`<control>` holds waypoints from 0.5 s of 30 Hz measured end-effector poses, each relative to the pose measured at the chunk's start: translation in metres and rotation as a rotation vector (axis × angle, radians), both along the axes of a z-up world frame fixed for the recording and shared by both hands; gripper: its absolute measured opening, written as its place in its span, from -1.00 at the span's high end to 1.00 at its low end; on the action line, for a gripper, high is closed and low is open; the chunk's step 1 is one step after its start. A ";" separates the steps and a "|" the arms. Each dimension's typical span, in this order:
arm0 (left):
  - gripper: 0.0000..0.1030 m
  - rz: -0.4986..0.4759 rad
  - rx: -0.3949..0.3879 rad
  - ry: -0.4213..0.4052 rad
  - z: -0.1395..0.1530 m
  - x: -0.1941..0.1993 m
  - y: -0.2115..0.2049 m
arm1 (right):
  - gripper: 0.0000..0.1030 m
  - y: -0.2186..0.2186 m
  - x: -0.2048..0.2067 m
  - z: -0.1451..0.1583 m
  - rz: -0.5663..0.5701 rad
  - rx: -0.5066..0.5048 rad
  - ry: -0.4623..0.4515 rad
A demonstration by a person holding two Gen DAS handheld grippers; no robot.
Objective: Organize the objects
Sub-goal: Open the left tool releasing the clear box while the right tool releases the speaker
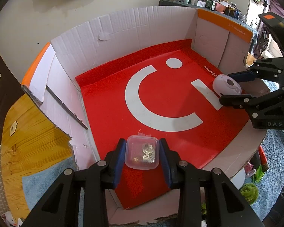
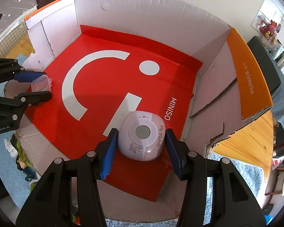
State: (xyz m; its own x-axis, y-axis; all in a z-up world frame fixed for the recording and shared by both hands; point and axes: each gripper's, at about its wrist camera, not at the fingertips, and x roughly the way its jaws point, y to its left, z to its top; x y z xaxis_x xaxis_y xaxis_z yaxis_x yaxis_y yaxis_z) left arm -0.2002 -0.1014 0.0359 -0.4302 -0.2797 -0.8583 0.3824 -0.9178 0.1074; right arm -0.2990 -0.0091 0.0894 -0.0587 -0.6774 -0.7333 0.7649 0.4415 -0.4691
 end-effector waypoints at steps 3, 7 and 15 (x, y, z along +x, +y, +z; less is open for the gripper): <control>0.28 0.000 0.001 0.000 0.000 0.000 0.000 | 0.04 0.003 -0.007 0.002 -0.002 0.000 -0.003; 0.15 -0.003 0.011 0.007 0.001 0.000 0.000 | -0.02 0.007 -0.017 0.007 -0.004 0.001 -0.020; 0.07 0.004 0.034 0.028 0.004 0.002 0.000 | -0.15 0.018 -0.040 0.021 -0.012 -0.014 -0.054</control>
State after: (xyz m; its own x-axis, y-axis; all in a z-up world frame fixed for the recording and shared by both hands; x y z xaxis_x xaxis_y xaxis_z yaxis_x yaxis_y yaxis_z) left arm -0.1987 -0.1014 0.0395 -0.4528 -0.2520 -0.8552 0.3885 -0.9191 0.0652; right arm -0.3387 0.0087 0.1101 -0.0280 -0.6868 -0.7263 0.7944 0.4258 -0.4332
